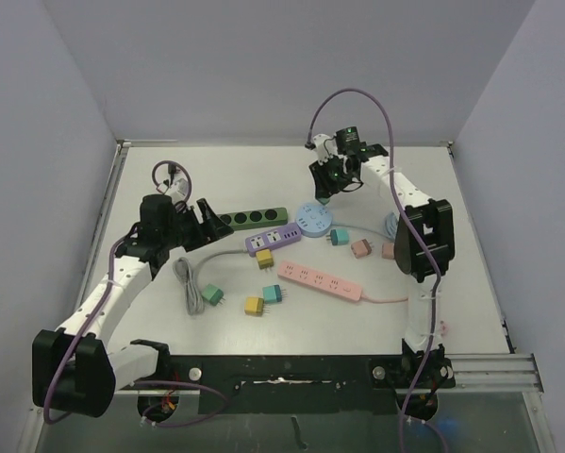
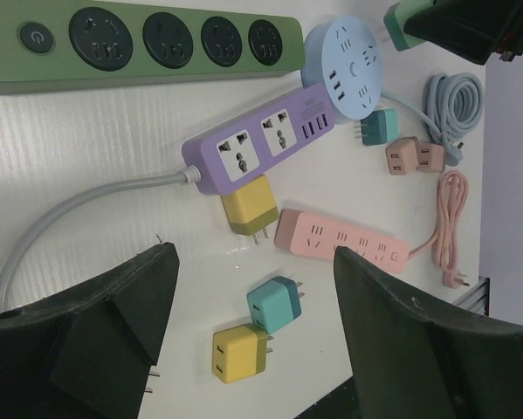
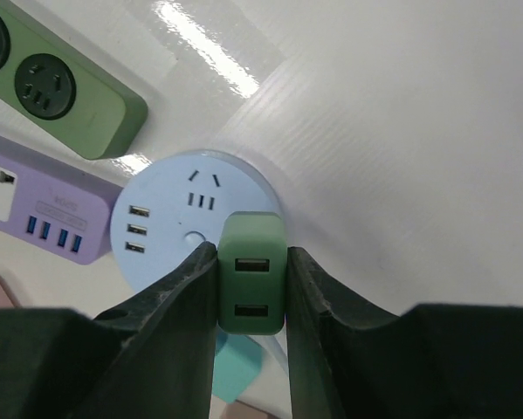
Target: Insert the plug
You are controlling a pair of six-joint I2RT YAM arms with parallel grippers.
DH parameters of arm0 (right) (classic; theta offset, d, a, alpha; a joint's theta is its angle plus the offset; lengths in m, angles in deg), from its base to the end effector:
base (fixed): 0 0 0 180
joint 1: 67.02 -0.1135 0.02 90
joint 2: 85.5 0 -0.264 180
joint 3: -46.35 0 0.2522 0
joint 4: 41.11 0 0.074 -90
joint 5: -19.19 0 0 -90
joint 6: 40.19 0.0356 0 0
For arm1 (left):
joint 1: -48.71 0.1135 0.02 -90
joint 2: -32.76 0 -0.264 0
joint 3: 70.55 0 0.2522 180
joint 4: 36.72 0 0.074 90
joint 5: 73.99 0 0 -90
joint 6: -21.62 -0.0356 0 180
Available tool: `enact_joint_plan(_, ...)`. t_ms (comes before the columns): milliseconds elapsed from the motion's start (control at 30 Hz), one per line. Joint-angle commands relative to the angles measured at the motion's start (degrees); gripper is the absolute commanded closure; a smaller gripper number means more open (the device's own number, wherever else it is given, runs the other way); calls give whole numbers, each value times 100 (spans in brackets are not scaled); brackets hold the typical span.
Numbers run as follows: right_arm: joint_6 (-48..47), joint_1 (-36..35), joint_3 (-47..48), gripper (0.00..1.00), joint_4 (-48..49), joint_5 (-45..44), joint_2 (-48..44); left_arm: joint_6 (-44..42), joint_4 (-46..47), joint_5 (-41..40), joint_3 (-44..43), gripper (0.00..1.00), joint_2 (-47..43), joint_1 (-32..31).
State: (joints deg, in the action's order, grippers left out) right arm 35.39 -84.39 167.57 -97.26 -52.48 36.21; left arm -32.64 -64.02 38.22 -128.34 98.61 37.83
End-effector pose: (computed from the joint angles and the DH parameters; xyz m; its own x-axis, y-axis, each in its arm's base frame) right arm 0.4454 0.1511 0.2459 -0.6604 -0.4543 -0.5980 -0.6328 0.7653 0.1175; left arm 0.2419 -0.0602 0.2571 -0.7402 -0.4084 -0.5342 0.0556 0.7545 -0.6539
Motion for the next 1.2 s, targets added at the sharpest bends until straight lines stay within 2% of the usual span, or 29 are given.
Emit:
enact_joint_plan(0,604,-159,69,100,658,156,-74,-94,269,104,-164,29,57,24)
enact_joint_plan(100,770,-208,425,100,520,273,164,-101,286,61,-154,30,97,24)
enact_joint_plan(200,321,-259,310,100,632,402,237,-132,308,39,-142,30,71,24)
enact_joint_plan(300,-620,-104,537,100,249,1131,404,-225,272,24,-156,30,61,25)
enact_joint_plan(400,-1868,73,1145,100,-745,2080,658,-293,233,-10,-159,30,60,24)
enact_joint_plan(633,-4166,197,1852,100,-2278,2584,1068,-253,332,139,-99,30,137,26)
enact_joint_plan(767,-4873,181,1873,100,-2433,2871,1116,-244,393,231,-82,30,207,24)
enact_joint_plan(833,-4805,144,1924,100,-2304,2852,1126,-244,418,262,-81,30,262,24)
enact_joint_plan(933,-3851,112,1881,100,-1782,2621,1096,-265,401,283,-100,31,331,24)
enact_joint_plan(967,-3370,121,1775,100,-1510,2426,1033,-272,397,277,-103,31,337,24)
enact_joint_plan(1067,-1219,67,1026,100,-352,1122,610,-250,404,244,-48,32,316,29)
enact_joint_plan(1167,234,-15,211,100,413,94,161,-208,455,241,-6,32,306,24)
